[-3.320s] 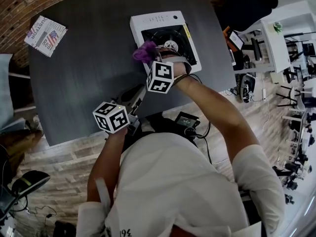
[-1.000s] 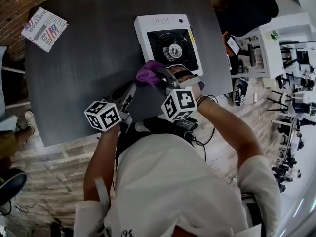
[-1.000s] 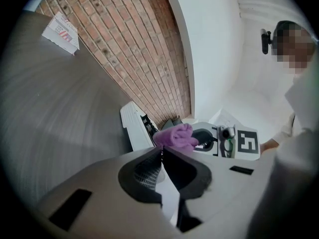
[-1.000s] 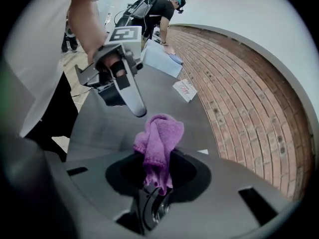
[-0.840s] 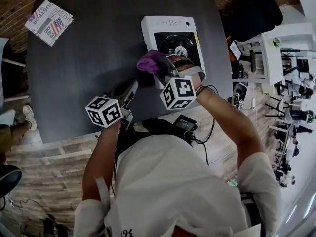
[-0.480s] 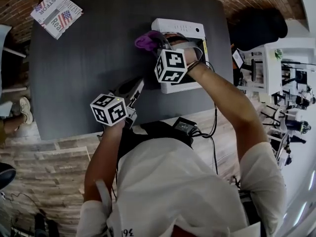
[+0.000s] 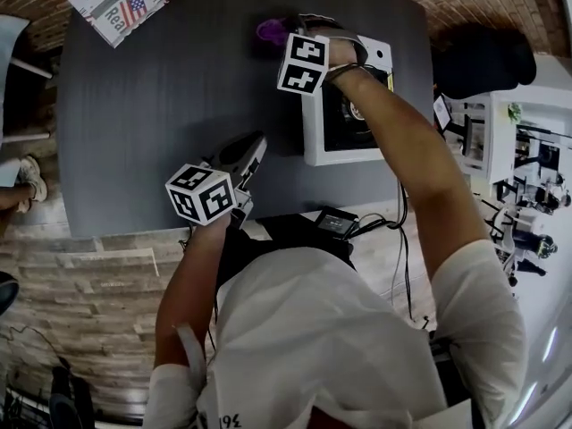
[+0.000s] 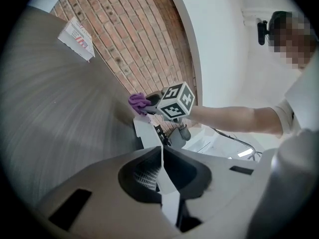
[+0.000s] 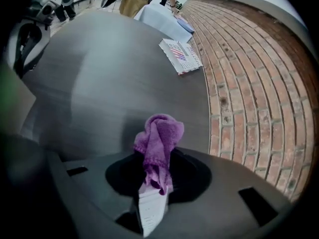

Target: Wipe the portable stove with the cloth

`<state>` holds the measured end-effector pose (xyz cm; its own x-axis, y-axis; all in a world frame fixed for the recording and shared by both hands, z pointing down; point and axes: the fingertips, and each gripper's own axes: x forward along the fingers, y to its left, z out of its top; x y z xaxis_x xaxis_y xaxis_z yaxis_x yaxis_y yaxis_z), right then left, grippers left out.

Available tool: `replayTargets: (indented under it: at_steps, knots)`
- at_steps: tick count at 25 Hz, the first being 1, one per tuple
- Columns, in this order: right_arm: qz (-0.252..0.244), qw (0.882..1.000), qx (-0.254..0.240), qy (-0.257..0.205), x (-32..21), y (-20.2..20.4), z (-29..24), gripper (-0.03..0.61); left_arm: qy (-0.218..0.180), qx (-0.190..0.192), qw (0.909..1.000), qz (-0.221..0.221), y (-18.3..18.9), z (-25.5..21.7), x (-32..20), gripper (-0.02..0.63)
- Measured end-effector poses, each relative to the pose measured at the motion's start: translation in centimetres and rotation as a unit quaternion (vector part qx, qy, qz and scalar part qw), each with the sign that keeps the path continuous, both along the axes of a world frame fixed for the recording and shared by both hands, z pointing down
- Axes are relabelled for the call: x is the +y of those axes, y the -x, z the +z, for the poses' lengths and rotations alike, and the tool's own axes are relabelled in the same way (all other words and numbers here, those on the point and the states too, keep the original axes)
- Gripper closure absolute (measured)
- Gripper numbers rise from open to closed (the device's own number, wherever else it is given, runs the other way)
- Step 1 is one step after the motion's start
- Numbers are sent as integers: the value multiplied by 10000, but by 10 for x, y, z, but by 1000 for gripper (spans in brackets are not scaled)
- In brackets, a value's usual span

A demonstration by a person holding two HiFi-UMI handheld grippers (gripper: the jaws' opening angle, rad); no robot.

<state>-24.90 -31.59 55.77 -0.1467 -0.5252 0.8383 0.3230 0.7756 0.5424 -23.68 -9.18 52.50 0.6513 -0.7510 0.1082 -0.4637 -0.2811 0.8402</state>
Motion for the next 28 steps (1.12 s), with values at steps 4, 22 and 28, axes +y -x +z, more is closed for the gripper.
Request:
replayTargets:
  at_steps: [4, 22, 28]
  knots:
    - [36, 9995, 314, -39, -6, 0, 15, 468, 81, 20, 10000, -27, 0, 4, 7, 595]
    - [102, 9979, 588, 234, 29, -36, 35, 469, 44, -11, 9998, 191, -16, 1, 5, 595]
    - [43, 9979, 585, 261, 45, -42, 34, 468, 14, -20, 9996, 268, -27, -2, 10, 595]
